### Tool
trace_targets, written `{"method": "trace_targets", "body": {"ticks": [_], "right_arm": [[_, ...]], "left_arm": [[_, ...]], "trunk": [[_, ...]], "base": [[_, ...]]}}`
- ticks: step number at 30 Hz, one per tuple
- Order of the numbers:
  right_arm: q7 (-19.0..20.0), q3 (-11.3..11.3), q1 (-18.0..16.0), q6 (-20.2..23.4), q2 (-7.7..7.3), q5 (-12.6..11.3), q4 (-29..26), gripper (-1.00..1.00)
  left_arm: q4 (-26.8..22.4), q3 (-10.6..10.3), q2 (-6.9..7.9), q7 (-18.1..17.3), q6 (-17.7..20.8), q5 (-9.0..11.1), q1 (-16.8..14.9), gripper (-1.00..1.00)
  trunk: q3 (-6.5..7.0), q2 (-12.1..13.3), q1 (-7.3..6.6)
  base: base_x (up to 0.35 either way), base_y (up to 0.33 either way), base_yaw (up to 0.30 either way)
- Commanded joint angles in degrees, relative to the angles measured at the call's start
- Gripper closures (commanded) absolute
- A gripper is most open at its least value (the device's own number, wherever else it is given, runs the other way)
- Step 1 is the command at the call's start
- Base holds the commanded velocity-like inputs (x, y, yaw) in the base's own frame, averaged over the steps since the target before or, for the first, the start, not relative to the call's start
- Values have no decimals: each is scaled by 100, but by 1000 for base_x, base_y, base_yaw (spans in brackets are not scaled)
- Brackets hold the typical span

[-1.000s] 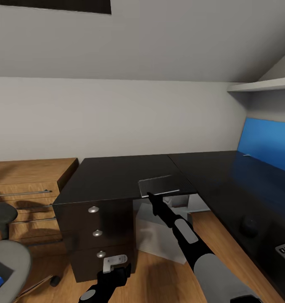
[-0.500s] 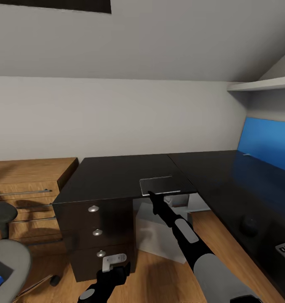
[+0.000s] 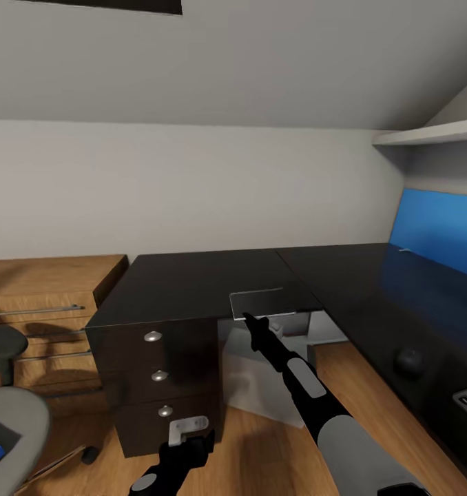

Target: In the bedroom, organize the workspace by keeping the computer under the desk, ensuring the monitor is on the desk, placing the keyboard on the desk next to the monitor, placing the mouse on the desk next to the keyboard, moving the folder from the swivel chair onto the desk next to the mouse, stacking the notebook on top of the folder with the pen on top of the notebook, and positioning the swivel chair next to the desk.

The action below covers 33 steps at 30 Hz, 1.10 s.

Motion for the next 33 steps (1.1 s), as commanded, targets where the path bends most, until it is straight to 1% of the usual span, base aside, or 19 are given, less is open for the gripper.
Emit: {"method": "trace_targets", "body": {"ticks": [1,2,19,20,33], "right_arm": [[16,5,-5,26,-1,-63,3,100],[15,5,-5,26,-1,-63,3,100],[-47,14,-5,34,-10,-47,8,100],[-53,14,-5,34,-11,-47,8,-100],[-94,14,-5,35,-48,-45,9,-100]], "left_arm": [[-9,-21,6,51,9,38,-6,-100],[-9,-23,7,52,9,36,-6,-100],[-9,15,12,8,5,46,-6,-100],[-9,14,13,7,4,46,-6,-100],[-9,25,20,6,2,54,-6,-100]], "trunk": [[-24,-44,22],[-42,-85,43],[-42,-85,43],[-42,-85,43],[-42,-85,43]], "base": [[0,0,0],[0,0,0],[0,0,0],[0,0,0],[0,0,0]]}}
